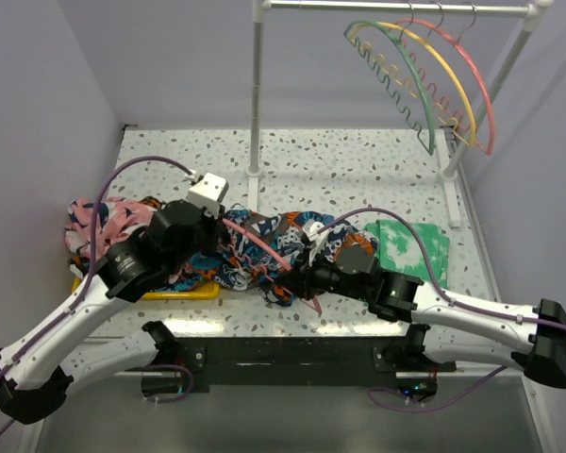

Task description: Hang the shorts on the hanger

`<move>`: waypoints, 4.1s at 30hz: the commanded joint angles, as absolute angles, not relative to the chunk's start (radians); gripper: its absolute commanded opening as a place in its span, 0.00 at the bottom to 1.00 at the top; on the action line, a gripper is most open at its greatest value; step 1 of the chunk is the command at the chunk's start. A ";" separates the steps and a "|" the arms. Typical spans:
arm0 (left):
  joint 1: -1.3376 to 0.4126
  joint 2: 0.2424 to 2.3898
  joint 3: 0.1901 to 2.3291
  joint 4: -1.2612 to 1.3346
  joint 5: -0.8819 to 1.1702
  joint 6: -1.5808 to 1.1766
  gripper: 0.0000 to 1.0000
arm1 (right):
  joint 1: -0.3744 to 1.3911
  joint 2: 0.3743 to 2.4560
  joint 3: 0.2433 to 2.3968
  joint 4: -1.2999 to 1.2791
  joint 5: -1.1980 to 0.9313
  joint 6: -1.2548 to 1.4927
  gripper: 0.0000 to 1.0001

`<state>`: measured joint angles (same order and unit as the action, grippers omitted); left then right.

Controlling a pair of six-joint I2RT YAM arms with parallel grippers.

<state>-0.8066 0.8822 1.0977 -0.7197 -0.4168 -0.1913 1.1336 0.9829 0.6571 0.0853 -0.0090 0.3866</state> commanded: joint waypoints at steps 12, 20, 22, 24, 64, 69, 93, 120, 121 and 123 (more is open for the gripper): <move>-0.811 0.692 0.946 -0.476 -0.132 -0.264 0.54 | 1.138 1.055 0.656 0.351 -0.023 0.428 0.00; -0.813 0.824 0.946 -0.354 -0.192 -0.232 0.55 | 1.138 1.075 0.676 0.344 -0.035 0.426 0.00; -0.813 0.827 0.940 -0.324 -0.210 -0.226 0.55 | 1.138 1.081 0.680 0.341 -0.034 0.426 0.00; -0.813 0.850 0.942 -0.314 -0.199 -0.216 0.54 | 1.138 1.085 0.683 0.339 -0.032 0.428 0.00; -0.816 0.769 0.896 -0.344 -0.215 -0.078 0.00 | 0.883 1.299 0.819 0.075 -0.154 0.566 0.62; -0.816 0.753 0.900 -0.344 -0.195 -0.061 0.00 | 1.009 1.451 0.913 0.021 0.000 0.483 0.67; -0.816 0.815 0.923 -0.246 -0.475 -0.083 0.00 | 0.891 1.227 0.727 -0.172 0.177 0.580 0.00; -0.816 0.842 0.862 0.081 -0.715 -0.032 0.00 | 0.836 0.902 0.698 -0.389 -0.032 0.640 0.00; -0.816 0.838 0.855 0.100 -0.721 -0.016 0.00 | 0.831 0.902 0.704 -0.397 -0.038 0.641 0.00; -0.816 0.827 0.835 0.138 -0.726 -0.005 0.00 | 0.815 0.905 0.718 -0.425 -0.058 0.643 0.00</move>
